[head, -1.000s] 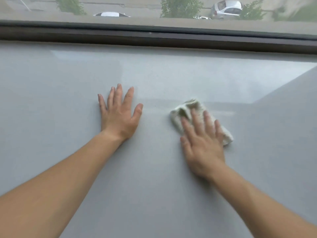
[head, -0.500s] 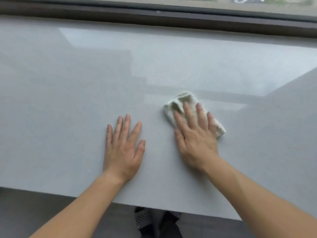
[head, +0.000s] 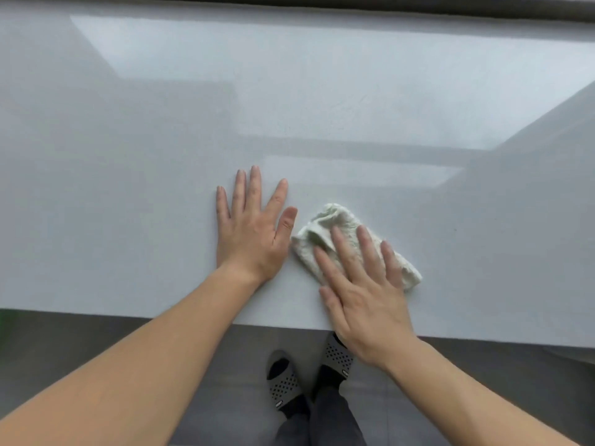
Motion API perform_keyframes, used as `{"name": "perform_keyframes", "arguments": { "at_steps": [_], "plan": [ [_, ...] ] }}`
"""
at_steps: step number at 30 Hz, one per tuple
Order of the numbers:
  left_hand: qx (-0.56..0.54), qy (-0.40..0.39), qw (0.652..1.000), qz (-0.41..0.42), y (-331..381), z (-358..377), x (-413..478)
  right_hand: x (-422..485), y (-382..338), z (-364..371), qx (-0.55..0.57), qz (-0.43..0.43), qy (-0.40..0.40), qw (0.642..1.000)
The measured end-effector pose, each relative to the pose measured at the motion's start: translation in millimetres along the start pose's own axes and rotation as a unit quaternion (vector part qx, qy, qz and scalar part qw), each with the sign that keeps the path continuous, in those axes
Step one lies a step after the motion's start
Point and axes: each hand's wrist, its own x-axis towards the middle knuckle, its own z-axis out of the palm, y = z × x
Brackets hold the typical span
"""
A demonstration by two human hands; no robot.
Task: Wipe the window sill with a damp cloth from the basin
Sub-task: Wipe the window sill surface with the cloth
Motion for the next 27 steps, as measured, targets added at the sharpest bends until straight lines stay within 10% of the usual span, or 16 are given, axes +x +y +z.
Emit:
{"name": "perform_keyframes", "arguments": {
  "at_steps": [3,9,16,22,27],
  "plan": [
    [-0.008,0.002,1.0,0.001,-1,1,-1,-10,32,2,-0.031,-0.078,-0.018,0.996],
    [-0.012,0.001,1.0,-0.003,1,2,-3,12,24,2,0.024,0.188,0.005,0.982],
    [-0.023,-0.022,0.999,-0.039,11,-6,1,-54,70,5,-0.031,-0.018,-0.02,0.999],
    [-0.125,-0.009,0.992,0.011,54,1,2,-17,93,-3,0.021,0.26,0.009,0.965],
    [-0.02,-0.012,1.0,0.004,92,20,16,-55,77,2,-0.018,0.008,-0.011,1.0]
  ]
}}
